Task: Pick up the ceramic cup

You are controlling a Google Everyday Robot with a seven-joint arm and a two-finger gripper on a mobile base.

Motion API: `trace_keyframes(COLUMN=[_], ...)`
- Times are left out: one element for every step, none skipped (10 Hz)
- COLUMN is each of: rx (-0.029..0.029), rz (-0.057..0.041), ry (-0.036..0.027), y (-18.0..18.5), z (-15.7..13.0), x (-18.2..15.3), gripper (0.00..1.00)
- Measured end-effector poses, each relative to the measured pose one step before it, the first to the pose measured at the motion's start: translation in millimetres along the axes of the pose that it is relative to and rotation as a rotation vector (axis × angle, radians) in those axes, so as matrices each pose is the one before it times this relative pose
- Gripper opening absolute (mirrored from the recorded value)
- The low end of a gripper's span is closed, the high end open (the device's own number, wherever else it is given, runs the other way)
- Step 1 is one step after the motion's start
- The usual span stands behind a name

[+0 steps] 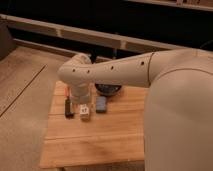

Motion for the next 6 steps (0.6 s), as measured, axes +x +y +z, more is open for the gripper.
trace_keyframes(rx=[-0.00002,0.00029,-0.00012,0.00006,-0.00002,-0.00002], rz=[-0.00002,0.00028,-0.00012,-0.00002,-0.00007,0.00002], ry=[-0.00018,0.00032,-0.00009,0.00002,0.00013,-0.00012], y=[-0.02,-0.23,0.11,-0.04,0.04,-0.03], z=[-0.11,0.15,-0.07,0.03,0.07,-0.05], x=[-0.04,0.07,0.0,0.0,0.02,-0.01], gripper=[0.65,0.65,0.65,0.65,0.65,0.65])
